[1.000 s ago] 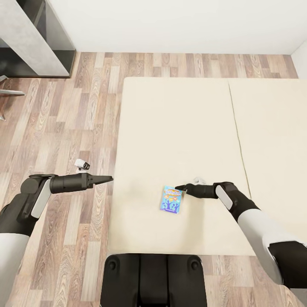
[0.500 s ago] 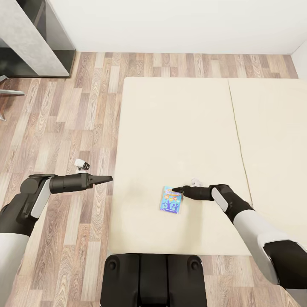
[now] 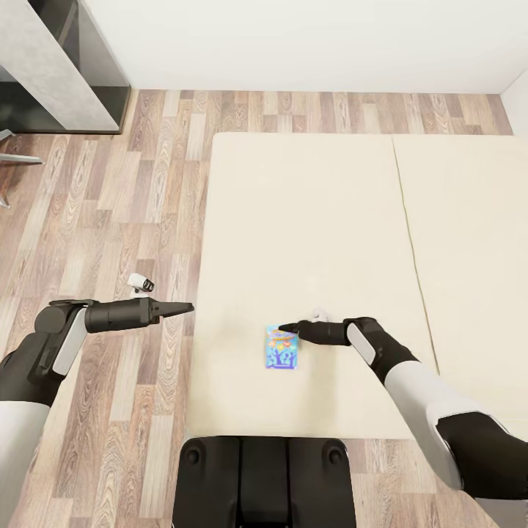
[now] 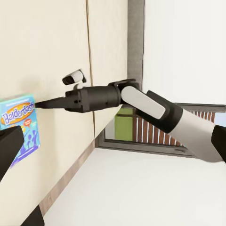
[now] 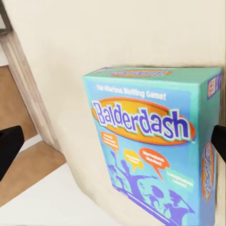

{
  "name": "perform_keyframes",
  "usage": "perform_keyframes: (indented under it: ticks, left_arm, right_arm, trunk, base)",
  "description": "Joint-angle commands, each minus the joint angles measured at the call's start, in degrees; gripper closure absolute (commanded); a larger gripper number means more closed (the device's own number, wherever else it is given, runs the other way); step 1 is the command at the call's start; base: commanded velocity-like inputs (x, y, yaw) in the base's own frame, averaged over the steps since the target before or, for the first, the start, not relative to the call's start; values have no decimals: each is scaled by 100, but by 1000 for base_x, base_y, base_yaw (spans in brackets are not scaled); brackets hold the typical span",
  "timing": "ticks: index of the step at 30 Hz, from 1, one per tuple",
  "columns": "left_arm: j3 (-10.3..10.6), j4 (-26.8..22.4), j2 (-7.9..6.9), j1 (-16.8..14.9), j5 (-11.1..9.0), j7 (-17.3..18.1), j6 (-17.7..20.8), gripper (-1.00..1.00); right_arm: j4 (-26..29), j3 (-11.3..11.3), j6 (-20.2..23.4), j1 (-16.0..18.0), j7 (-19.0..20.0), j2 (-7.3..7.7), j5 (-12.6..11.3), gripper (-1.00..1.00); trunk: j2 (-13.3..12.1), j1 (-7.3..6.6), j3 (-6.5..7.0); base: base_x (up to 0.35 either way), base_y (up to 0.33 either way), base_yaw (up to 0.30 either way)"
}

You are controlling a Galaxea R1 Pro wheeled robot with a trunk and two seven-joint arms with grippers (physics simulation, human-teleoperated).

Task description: Put all the toys in the child's room - the three board games (two on the bed and one on the table), the two jigsaw puzzles on the table, and the tennis ball on the table - inside the toy box on the table in the child's room.

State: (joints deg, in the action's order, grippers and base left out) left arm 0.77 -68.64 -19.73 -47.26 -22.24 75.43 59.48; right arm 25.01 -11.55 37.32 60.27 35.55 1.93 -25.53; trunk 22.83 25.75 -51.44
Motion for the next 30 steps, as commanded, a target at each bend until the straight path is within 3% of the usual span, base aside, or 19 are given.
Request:
perform_keyframes:
  ticks: [1,7,25,30]
  left_arm:
    - [7,0,-4,-3,-17,6,47,-100]
    - [10,0,-4,6,-17,6,47,-100]
    - [11,0,-4,6,-17,6,47,-100]
    - [6,0,-4,6,-17,6,47,-100]
  right_arm:
    - [3,-33,20,3,2,-10,-23,-100]
    - [-4,-241,22,3,-1,-75,-35,-100]
    - [-320,-344,44,3,13,-87,-39,-100]
    - [-324,-424,39,3,41,-234,-37,-100]
  trunk:
    - [9,3,-6]
    - [9,3,-6]
    - [9,3,-6]
    - [9,3,-6]
  base:
    - [0,0,0]
    - [0,0,0]
    - [0,0,0]
    - [0,0,0]
